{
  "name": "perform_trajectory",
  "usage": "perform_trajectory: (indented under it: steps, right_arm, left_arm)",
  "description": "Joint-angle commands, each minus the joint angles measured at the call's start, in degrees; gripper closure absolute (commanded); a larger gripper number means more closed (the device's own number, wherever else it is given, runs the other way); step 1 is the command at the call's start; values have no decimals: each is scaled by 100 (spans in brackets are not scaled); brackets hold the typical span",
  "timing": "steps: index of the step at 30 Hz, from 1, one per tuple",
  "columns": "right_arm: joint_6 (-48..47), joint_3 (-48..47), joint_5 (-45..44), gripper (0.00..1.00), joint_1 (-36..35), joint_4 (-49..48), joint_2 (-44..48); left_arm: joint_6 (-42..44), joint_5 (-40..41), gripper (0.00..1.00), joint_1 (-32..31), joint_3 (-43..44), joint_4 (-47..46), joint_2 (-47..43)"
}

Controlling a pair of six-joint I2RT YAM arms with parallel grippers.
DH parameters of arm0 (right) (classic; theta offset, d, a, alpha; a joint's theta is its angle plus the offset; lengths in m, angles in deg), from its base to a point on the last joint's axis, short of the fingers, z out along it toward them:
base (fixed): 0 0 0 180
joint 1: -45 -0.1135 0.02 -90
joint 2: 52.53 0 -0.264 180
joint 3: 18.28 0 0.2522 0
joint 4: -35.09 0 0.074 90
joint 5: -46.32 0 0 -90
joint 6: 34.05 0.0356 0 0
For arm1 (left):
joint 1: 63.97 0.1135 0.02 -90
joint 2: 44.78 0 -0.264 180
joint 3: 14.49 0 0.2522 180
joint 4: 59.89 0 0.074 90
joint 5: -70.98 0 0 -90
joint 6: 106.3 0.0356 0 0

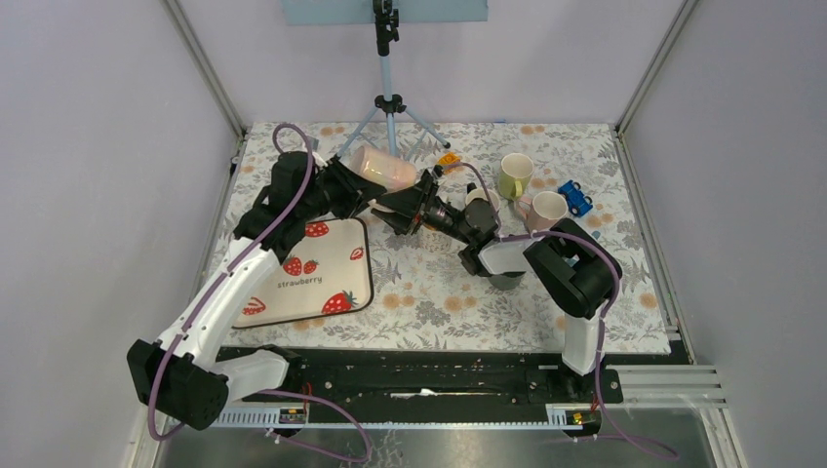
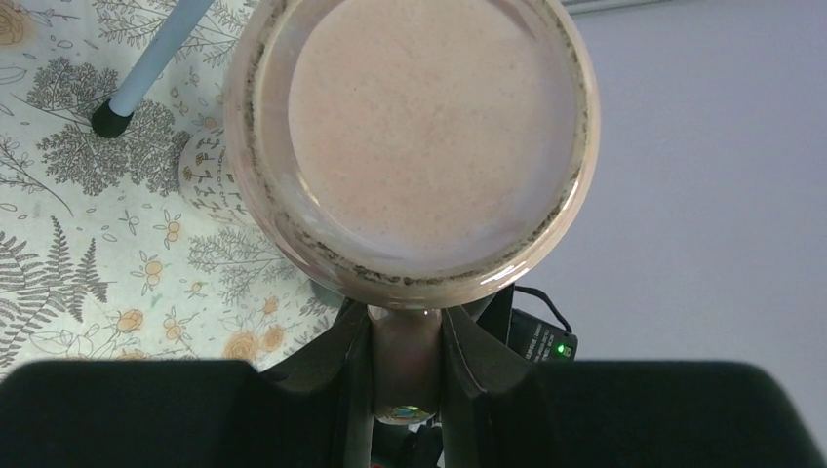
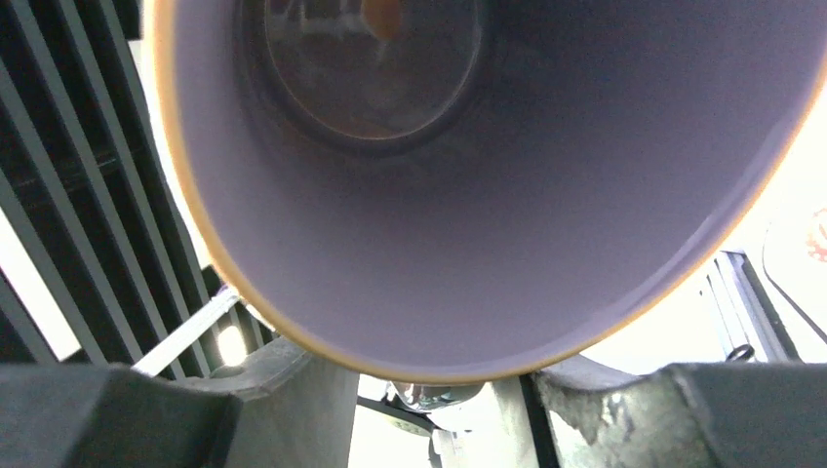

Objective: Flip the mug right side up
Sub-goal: Turn over the cup on the tray.

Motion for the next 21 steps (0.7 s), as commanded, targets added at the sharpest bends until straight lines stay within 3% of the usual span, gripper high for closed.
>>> perform_trajectory:
  steps: [1,9,16,21]
  right_arm:
    - [225,-439,-344,54,-53,-1284,-106]
    - [201,-519,-304,67,-58,-1162,-46]
    - [130,-484,-235,85,-61,-1134,38]
    - [54,-493,-167,66,-60,-1075,133]
  left_arm:
    - [-170,-413,100,-57,6,-834,-416]
    - [-241,-458,100,-57,-395,-942,-695]
    - [-296,-483,100,-54,-675,-1148,-821]
    - [-246,-487,100,-54,-689,-1165,-828]
